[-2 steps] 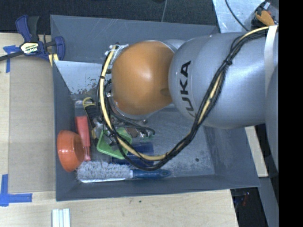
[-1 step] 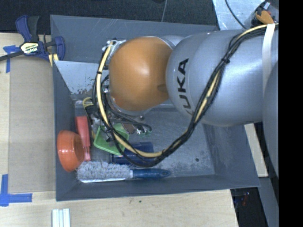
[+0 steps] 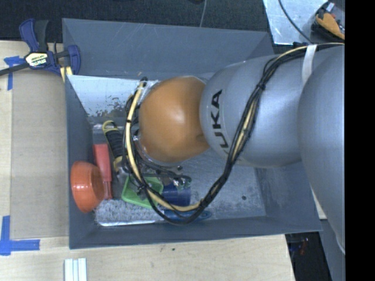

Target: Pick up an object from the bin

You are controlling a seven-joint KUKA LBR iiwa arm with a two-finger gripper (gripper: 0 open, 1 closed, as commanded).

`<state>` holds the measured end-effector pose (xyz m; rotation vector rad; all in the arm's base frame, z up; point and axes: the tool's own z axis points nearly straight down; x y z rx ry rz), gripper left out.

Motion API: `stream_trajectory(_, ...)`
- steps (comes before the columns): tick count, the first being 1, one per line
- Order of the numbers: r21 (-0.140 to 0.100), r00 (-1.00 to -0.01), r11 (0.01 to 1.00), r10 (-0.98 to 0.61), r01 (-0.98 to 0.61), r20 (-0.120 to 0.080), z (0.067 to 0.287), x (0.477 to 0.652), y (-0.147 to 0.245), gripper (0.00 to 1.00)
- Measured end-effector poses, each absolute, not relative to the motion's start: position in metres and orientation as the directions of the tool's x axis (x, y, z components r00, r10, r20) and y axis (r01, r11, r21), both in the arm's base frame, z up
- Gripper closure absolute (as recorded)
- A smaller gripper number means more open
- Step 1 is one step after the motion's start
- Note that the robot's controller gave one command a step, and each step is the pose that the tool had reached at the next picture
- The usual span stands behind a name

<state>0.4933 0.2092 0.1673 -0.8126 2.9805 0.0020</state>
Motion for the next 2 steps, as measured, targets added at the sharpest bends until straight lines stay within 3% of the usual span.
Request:
stream_trajectory(1,-0.009,-0.876,0.877,-0.48,-0.48,-0.048,0.182,0.513,0.207,1.0)
stream_trajectory(2,-0.014,-0.757,0.759,-0.651,-0.651,-0.055,0.141,0.522,0.228,1.0)
